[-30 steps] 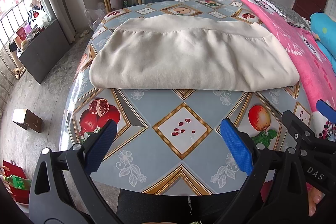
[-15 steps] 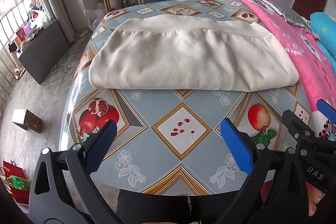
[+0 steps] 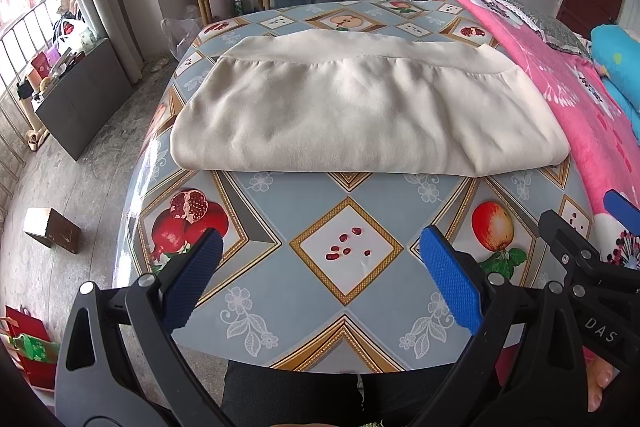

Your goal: Fold large clothes

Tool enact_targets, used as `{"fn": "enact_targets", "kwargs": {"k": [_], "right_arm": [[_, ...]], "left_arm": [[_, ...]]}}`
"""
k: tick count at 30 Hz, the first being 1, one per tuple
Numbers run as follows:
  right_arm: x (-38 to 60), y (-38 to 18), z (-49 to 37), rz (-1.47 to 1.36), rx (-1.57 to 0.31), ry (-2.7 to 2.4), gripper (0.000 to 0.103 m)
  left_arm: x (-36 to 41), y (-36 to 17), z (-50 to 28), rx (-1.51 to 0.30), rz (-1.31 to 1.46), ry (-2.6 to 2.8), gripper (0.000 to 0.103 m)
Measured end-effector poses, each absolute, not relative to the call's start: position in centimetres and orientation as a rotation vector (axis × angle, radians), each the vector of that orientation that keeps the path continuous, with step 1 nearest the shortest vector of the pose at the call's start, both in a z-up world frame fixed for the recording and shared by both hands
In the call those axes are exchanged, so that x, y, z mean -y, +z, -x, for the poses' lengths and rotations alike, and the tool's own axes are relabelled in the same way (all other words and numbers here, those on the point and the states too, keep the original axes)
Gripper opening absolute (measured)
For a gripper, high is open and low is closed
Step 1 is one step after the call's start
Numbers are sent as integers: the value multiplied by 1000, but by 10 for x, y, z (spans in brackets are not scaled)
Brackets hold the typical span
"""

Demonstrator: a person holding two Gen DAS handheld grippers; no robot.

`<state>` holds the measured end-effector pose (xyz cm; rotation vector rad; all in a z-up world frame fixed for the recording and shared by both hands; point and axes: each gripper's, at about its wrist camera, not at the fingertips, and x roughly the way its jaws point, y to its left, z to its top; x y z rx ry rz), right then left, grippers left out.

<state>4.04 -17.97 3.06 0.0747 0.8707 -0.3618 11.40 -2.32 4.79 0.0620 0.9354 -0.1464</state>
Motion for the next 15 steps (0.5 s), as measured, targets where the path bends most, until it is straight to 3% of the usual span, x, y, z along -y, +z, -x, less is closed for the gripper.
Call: {"fn": "enact_targets", "kwargs": {"k": [15], "right_arm": [[180, 31, -41, -73, -870, -362, 96]], "left_arm": [[23, 48, -114, -936, -61, -147, 95]]}}
